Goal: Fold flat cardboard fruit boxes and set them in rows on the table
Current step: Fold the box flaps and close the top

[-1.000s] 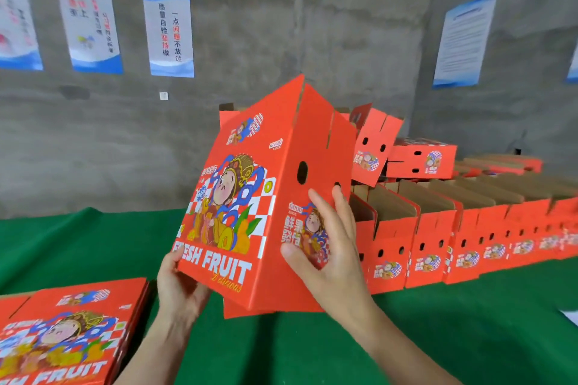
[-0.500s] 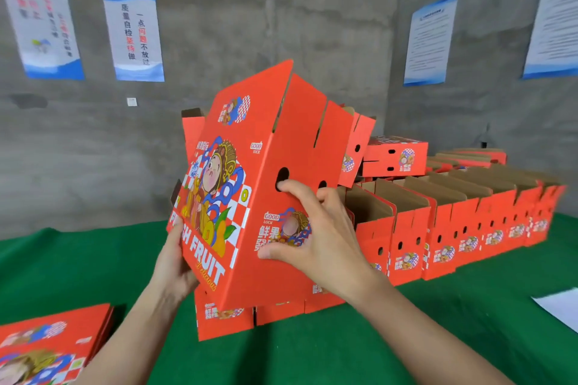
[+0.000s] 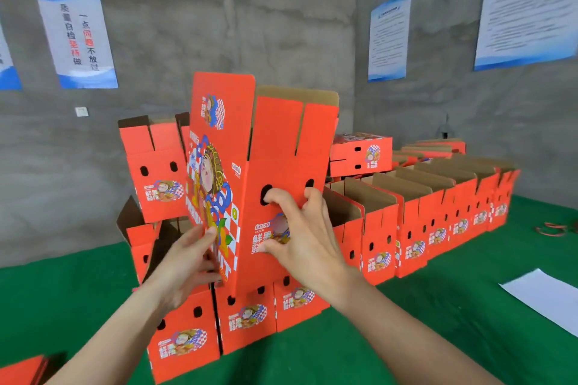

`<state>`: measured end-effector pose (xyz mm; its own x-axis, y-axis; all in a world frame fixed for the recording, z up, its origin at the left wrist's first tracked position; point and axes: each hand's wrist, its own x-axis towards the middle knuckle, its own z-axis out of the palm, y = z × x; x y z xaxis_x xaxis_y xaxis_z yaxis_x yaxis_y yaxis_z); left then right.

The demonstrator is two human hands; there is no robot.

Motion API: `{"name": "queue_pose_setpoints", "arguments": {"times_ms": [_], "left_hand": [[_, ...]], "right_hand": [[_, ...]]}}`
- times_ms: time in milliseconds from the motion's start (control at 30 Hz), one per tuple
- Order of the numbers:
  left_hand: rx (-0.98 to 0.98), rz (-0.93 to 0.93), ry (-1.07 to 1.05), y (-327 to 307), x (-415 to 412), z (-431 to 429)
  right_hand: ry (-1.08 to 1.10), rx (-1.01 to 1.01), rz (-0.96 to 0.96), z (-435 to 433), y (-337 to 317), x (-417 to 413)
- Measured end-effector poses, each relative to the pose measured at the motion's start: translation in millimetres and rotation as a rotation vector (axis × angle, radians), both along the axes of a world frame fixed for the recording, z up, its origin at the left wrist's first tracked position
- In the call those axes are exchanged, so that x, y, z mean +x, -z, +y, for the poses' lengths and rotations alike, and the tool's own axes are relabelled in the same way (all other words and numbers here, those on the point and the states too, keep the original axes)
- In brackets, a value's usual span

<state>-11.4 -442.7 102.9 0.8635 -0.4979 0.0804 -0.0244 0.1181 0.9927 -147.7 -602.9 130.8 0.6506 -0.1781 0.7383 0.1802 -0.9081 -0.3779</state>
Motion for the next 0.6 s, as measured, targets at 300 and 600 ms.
{"name": "queue_pose_setpoints", "arguments": {"times_ms": [300, 600], "left_hand": [[0.049, 0.024, 0.133, -17.3, -16.7, -138.7], [-0.02, 0.103, 0.266, 1.6, -13.6, -314.6]], "right_hand": [[0.262, 0.056, -0.004, -94.2, -5.0, -2.1], [0.538, 0.091, -0.036, -245.9, 4.8, -1.8]]}}
